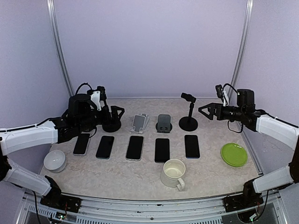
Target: Remove the phone from the phone stand
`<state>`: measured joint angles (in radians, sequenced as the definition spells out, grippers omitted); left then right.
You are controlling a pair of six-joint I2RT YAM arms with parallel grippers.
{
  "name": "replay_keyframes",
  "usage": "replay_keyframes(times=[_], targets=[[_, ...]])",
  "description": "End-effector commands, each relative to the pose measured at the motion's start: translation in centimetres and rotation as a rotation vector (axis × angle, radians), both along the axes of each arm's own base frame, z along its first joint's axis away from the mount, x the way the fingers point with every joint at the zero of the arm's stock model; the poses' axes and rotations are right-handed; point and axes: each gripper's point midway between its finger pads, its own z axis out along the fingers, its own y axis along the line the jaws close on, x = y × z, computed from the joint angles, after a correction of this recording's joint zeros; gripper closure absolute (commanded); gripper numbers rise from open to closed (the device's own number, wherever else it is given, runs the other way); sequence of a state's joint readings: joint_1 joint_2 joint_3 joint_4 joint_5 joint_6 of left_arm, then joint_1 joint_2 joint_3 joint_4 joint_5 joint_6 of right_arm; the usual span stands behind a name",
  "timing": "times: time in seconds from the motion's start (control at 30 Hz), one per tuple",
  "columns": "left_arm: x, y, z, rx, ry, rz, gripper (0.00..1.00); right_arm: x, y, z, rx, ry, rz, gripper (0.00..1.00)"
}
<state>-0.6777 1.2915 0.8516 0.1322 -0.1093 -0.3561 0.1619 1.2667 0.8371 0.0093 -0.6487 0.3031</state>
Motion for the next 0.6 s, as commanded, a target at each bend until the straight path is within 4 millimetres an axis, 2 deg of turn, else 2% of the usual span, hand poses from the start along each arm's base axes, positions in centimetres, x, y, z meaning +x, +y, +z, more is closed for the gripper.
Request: replay_keyframes(times=[0.0, 0.1, 0.27, 0.47, 0.57], targets=[[-0.5, 4.0, -2.4, -0.053, 0.087, 0.051, 0.01, -0.4, 2.2, 3.2, -0.038, -0.170, 0.022, 0.00], [-1.1, 6.4, -3.4, -0.066, 0.102, 0.088, 0.01, -1.6, 3.7, 2.8, -0.040, -0.216, 0.045, 0.00], [-2.4, 8.8, -5.5, -0.070, 0.132, 0.126, 0.01, -3.2, 4.3, 1.1, -0.011, -0.265, 0.040, 0.00], [-3.5, 9.7, -6.6, -0.077, 0.145, 0.141, 0.01, -4.2, 4.2, -0.3, 0.014, -0.276, 0.031, 0.00], [-3.6, 9.8, -6.7, -0.072, 0.142, 0.140, 0.01, -4.5, 4.0, -0.1, 0.022, -0.293, 0.030, 0.00]])
